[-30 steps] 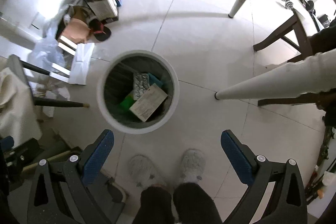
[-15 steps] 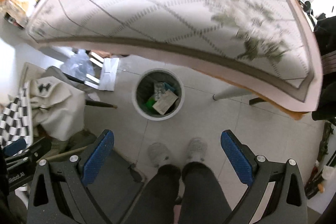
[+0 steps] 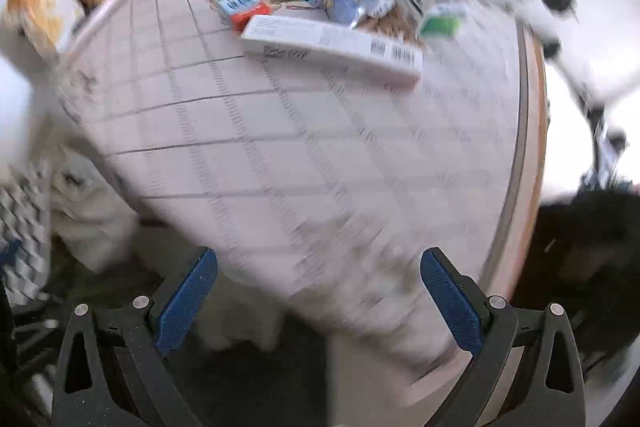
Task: Collect trash
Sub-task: 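Raise both tools from the bin back toward the table, then grasp the milk carton with the left gripper while the right grasps the long white Doctor box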
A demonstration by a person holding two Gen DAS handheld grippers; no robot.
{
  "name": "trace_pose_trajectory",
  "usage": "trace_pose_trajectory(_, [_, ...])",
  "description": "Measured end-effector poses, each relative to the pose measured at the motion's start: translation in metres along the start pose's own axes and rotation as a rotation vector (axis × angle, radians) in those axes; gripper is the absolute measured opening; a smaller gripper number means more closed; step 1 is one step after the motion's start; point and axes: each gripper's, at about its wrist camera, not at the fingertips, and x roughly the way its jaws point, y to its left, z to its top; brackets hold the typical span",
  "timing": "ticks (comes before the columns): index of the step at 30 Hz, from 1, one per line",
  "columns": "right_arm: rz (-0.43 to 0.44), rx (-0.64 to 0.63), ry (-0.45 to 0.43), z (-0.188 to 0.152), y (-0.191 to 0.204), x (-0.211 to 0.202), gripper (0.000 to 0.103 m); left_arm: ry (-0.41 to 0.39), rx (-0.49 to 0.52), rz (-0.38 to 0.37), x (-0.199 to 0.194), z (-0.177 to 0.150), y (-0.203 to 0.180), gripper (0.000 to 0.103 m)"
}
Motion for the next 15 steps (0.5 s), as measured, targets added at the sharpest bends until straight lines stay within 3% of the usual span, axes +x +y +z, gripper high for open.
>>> trace_pose_trajectory(4, [-0.135, -0.284, 0.088, 0.066, -0.001, 0.05, 0.103, 0.082, -0.062, 0.029, 0.035, 0.031, -0.024, 0.098])
trace_pose_trajectory(9, [-0.189, -0.514, 0.096, 0.124, 0.003, 0.094, 0.103, 0.228, -0.179, 0.041, 0.089, 0.055, -0.039, 0.098])
trace_pose_trajectory(15, [-0.074, -0.663, 0.104, 0.17, 0.012, 0.127, 0.103, 0.253, -0.256, 0.089, 0.102, 0.077, -0.035, 0.098])
